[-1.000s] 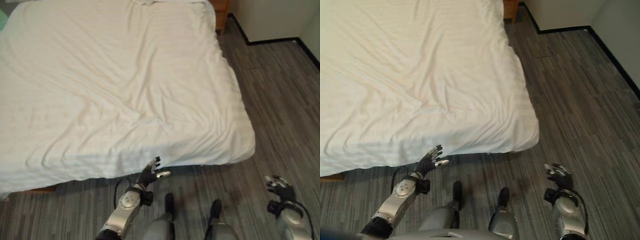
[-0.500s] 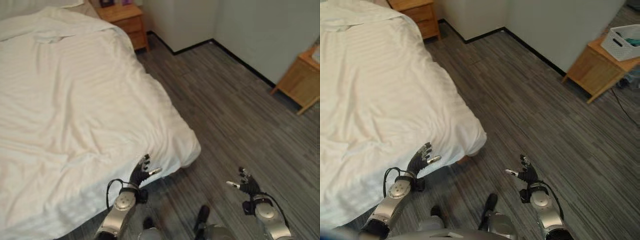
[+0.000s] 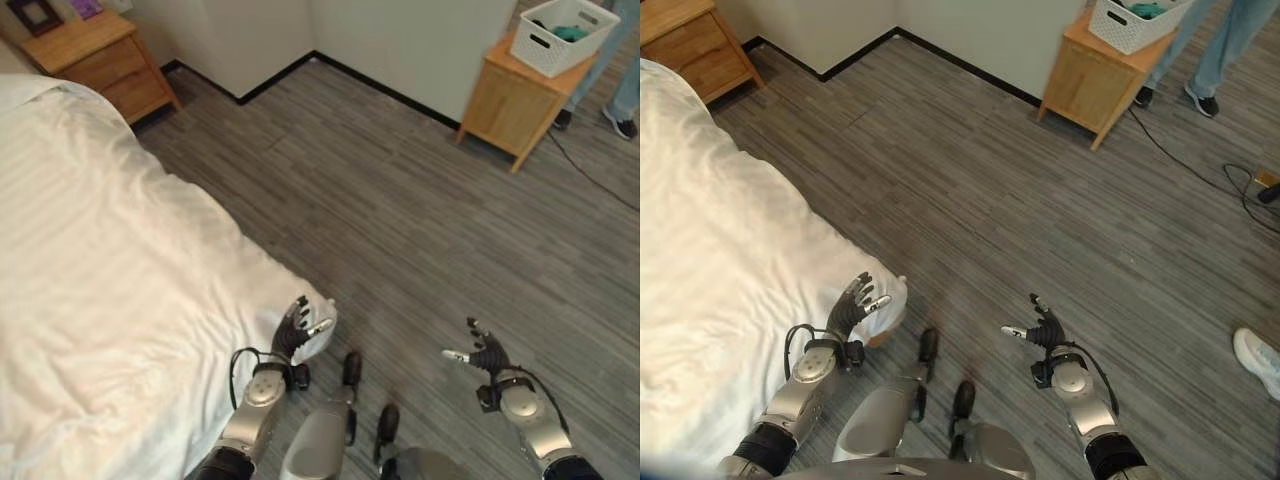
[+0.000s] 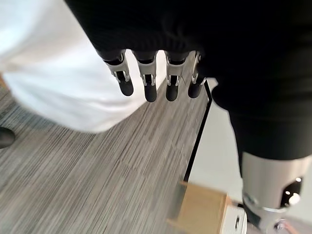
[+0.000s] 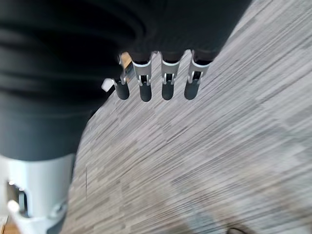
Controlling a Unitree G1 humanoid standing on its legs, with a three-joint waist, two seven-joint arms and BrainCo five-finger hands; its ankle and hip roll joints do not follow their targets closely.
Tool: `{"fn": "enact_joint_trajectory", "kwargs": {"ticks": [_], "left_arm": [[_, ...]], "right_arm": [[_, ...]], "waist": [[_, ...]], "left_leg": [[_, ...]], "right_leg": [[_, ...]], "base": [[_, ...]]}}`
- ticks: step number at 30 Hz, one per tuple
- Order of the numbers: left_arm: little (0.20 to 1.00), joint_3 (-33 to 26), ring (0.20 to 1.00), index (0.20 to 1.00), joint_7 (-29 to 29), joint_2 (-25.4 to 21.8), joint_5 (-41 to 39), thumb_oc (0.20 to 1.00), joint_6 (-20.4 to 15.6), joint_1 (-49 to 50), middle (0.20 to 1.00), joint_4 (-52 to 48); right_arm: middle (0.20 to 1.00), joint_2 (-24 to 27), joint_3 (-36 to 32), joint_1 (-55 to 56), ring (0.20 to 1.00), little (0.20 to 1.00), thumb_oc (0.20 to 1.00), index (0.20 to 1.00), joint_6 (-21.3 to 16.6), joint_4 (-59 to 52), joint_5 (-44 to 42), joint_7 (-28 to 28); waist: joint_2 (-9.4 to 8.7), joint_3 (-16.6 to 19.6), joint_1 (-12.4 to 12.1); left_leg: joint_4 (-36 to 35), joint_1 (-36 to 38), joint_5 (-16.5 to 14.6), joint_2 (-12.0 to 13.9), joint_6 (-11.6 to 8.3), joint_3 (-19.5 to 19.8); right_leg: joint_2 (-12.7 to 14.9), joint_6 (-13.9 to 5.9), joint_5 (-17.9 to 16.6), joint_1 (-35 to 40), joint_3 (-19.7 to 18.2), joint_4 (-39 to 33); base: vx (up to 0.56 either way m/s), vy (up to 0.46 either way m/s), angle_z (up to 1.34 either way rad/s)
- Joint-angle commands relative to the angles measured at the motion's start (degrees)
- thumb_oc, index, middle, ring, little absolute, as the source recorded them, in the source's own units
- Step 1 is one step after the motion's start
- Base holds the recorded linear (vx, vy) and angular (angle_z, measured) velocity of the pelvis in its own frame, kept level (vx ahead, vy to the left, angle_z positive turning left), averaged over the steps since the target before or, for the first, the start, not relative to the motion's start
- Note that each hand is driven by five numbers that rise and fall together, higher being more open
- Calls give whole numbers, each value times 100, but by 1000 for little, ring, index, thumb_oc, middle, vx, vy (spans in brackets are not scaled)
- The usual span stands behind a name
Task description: Making the bed.
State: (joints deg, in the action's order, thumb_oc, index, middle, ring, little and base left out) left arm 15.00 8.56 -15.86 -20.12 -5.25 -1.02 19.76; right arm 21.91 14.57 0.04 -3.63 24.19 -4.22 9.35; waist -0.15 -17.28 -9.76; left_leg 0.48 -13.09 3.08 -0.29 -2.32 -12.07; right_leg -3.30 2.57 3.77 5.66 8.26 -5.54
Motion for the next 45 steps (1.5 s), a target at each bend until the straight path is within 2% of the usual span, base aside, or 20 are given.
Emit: {"fn": "enact_joint_trajectory", "kwargs": {"ticks": [1, 5, 8, 9, 11, 13, 17, 20, 22, 25, 26, 28, 30, 33, 34, 37, 38, 40, 43, 45], "left_arm": [[1000, 46, 1000, 1000, 15, -240, -143, 1000, -341, 178, 1000, -482], [1000, 20, 1000, 1000, 50, -441, -19, 1000, -301, 164, 1000, -617], [1000, 5, 1000, 1000, 114, -473, -16, 1000, -290, 94, 1000, -647], [1000, 56, 1000, 1000, 159, -474, 10, 1000, -279, -67, 1000, -604], [1000, 117, 1000, 1000, 172, -468, 18, 1000, -278, -171, 1000, -593], [1000, 211, 1000, 1000, 157, -394, 34, 1000, -301, -330, 1000, -598], [1000, 225, 1000, 1000, 70, -322, 64, 1000, -283, -386, 1000, -517], [1000, 196, 1000, 1000, 74, -335, 166, 1000, -286, -301, 1000, -494], [1000, 248, 1000, 1000, 16, -349, 268, 1000, -278, -257, 1000, -444], [1000, 132, 1000, 1000, -1, -316, 151, 1000, -281, -178, 1000, -490], [1000, 129, 1000, 1000, -1, -319, 151, 1000, -280, -181, 1000, -492], [1000, 3, 1000, 1000, 7, -425, 153, 1000, -294, -40, 1000, -768], [1000, -149, 1000, 1000, 29, -416, 73, 1000, -292, 38, 1000, -814], [1000, -265, 1000, 1000, 21, -417, 22, 1000, -289, 156, 1000, -753], [1000, -296, 1000, 1000, -1, -410, -5, 1000, -286, 255, 1000, -776], [1000, -404, 1000, 1000, -55, -360, 115, 1000, -165, 555, 1000, -699], [1000, -423, 1000, 1000, -56, -341, 123, 1000, -164, 585, 1000, -662], [1000, -489, 1000, 1000, -52, -371, 166, 1000, -89, 630, 1000, -629], [1000, -469, 1000, 1000, -63, -441, 206, 1000, -64, 628, 1000, -595], [1000, -451, 1000, 1000, 28, -533, 249, 1000, -27, 561, 1000, -511]], "right_arm": [[1000, -83, -18, -190, 1000, 1000, 1000, 1000, -261, -217, 381, -17], [1000, -132, -106, -168, 1000, 1000, 1000, 1000, -239, -316, 492, -27], [1000, -157, -144, -166, 1000, 1000, 1000, 1000, -224, -389, 552, 4], [1000, -175, -210, -185, 1000, 1000, 1000, 1000, -212, -463, 585, 74], [1000, -201, -239, -170, 1000, 1000, 1000, 1000, -226, -510, 547, 105], [1000, -245, -276, -86, 1000, 1000, 1000, 1000, -222, -570, 393, 96], [1000, -263, -286, -22, 1000, 1000, 1000, 1000, -162, -474, 382, 69], [1000, -283, -231, 12, 1000, 1000, 1000, 1000, -143, -464, 462, 46], [1000, -295, -145, 58, 1000, 1000, 1000, 1000, -145, -402, 483, 0], [1000, -89, 9, -135, 1000, 1000, 1000, 1000, -212, -424, 351, -92], [1000, -92, 9, -139, 1000, 1000, 1000, 1000, -212, -423, 350, -92], [1000, 63, 39, -270, 1000, 1000, 1000, 1000, -269, -591, 249, -48], [1000, 133, 26, -461, 1000, 1000, 1000, 1000, -174, -710, 289, -5], [1000, 94, 48, -489, 1000, 1000, 1000, 1000, -176, -698, 289, 26], [1000, 75, 45, -494, 1000, 1000, 1000, 1000, -175, -705, 300, 0], [1000, 60, 44, -551, 1000, 1000, 1000, 1000, -186, -586, 435, 51], [1000, 55, 27, -554, 1000, 1000, 1000, 1000, -170, -610, 466, 54], [1000, -16, 29, -506, 1000, 1000, 1000, 1000, -142, -589, 581, 21], [1000, -137, -32, -323, 1000, 1000, 1000, 1000, -105, -638, 627, 4], [1000, -226, -18, -279, 1000, 1000, 1000, 1000, -107, -561, 661, 43]], "waist": [[-463, 222, -356], [-541, 200, -227], [-286, 163, -45], [-43, 68, 165], [42, 31, 256], [88, -15, 597], [-7, 54, 883], [47, 89, 972], [10, 175, 911], [146, 115, 647], [126, 130, 664], [-33, -79, 366], [-144, -157, 81], [-158, -69, -47], [-135, 4, -97], [6, 175, -367], [-26, 222, -390], [-162, 356, -481], [-427, 401, -524], [-623, 343, -504]], "left_leg": [[-188, 170, 125, -433, 462, 123], [-442, 790, -138, -548, 621, 348], [-548, 1125, -296, -474, 685, 639], [-548, 1354, -433, -344, 658, 965], [-548, 1474, -496, -302, 639, 1157], [-548, 1836, -745, -293, 557, 1690], [-548, 2274, -1162, -275, 426, 2159], [-548, 2619, -1446, -95, 343, 2348], [-303, 2787, -1551, 8, 283, 2551], [2886, 1579, -524, -7, -144, 2121], [2902, 1536, -509, -32, -142, 2135], [4321, 594, -488, 66, -6, 1599], [3955, -66, -972, 404, 83, 842], [2622, -286, -1067, 240, 177, 596], [1990, -261, -949, 173, 211, 580], [-482, -461, 226, 327, -26, 11], [-537, -552, 142, 366, -36, -101], [-547, -401, 498, 321, 102, -100], [-502, -237, 521, 158, 249, -47], [-429, 51, 314, -11, 382, -3]], "right_leg": [[235, -931, 657, 823, 314, 771], [744, -1685, -441, 227, 545, 2618], [726, -1644, -635, -398, 389, 3697], [941, -1435, -420, -927, 416, 4006], [1010, -1292, -283, -1174, 380, 3895], [751, -1039, 86, -1523, -118, 2639], [780, -1268, -718, -1990, -285, 420], [764, -1398, -852, -2141, -397, 255], [729, -1280, -909, -1906, -424, 265], [762, -896, -873, -1076, -35, 165], [787, -900, -884, -1103, -25, 163], [874, -676, -692, -673, 187, 54], [958, -707, -208, -248, 531, 54], [908, -792, 29, -19, 643, 54], [904, -828, 102, 67, 657, 54], [673, -978, 639, 694, 963, 54], [705, -1014, 681, 865, 1035, 54], [673, -1119, 612, 1118, 1139, 54], [918, -1267, 405, 1151, 1137, 508], [1304, -1565, -349, 921, 1093, 1558]], "base": [[420, 92, -21], [412, 139, -5], [287, 90, 62], [504, 52, 111], [412, -34, 129], [544, -117, 150], [531, -112, 128], [473, -80, 83], [640, -135, 68], [430, -59, 43], [150, -87, 51], [323, -166, 4], [447, -117, -32], [384, 104, 41], [607, 230, 41], [722, 277, 37], [800, 282, 20], [524, 204, 13], [522, 251, 51], [510, 316, 31]]}}
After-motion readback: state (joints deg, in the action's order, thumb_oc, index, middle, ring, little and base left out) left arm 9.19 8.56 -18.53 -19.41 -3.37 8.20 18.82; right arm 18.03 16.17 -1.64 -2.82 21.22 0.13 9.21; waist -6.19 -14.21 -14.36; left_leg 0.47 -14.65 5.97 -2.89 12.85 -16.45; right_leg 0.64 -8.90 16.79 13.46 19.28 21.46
